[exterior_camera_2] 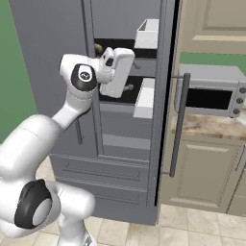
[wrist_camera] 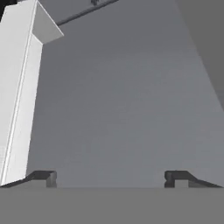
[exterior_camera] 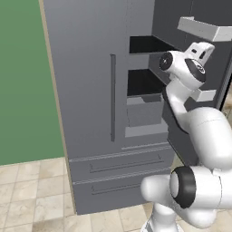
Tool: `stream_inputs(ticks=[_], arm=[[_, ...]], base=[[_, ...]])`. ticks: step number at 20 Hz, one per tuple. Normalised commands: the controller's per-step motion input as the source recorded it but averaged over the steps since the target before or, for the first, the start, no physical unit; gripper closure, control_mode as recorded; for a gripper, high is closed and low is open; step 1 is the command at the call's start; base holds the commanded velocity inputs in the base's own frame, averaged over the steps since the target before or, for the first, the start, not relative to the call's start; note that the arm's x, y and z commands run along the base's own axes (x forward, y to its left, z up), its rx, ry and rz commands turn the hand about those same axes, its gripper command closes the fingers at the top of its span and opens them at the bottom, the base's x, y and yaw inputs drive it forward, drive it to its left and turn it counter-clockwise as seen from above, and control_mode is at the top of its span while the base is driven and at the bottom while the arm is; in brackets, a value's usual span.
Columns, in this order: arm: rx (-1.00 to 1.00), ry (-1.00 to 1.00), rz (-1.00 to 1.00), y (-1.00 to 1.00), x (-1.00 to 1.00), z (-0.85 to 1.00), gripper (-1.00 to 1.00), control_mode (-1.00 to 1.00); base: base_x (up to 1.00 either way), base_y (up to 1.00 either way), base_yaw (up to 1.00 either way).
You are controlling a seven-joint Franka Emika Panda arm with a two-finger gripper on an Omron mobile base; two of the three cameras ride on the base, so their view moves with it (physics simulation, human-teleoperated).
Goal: Retrieve the banana and pear from the fridge and place them into the bowl on the dining table.
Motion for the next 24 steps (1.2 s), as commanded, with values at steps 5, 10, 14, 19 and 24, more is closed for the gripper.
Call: stream_inputs(ticks=[5,10,14,19,24], arm=[[0.19,-0.28,-0.16,1.0,-0.37,0.1,-1.0,-1.0],[0.51,-0.32,-0.18,0.82,-0.17,0.0,-1.0,-1.0],[0.6,-0.13,-0.11,0.67,-0.29,0.0,-1.0,-1.0],[0.57,-0.07,-0.01,0.66,-0.42,-0.1,-1.0,-1.0],[0.45,-0.06,0.04,0.71,-0.73,-0.35,-1.0,-1.0]], base=[[0.0,0.0,0.0],[0.0,0.0,0.0],[0.0,0.0,0.0],[0.0,0.0,0.0],[0.0,0.0,0.0]])
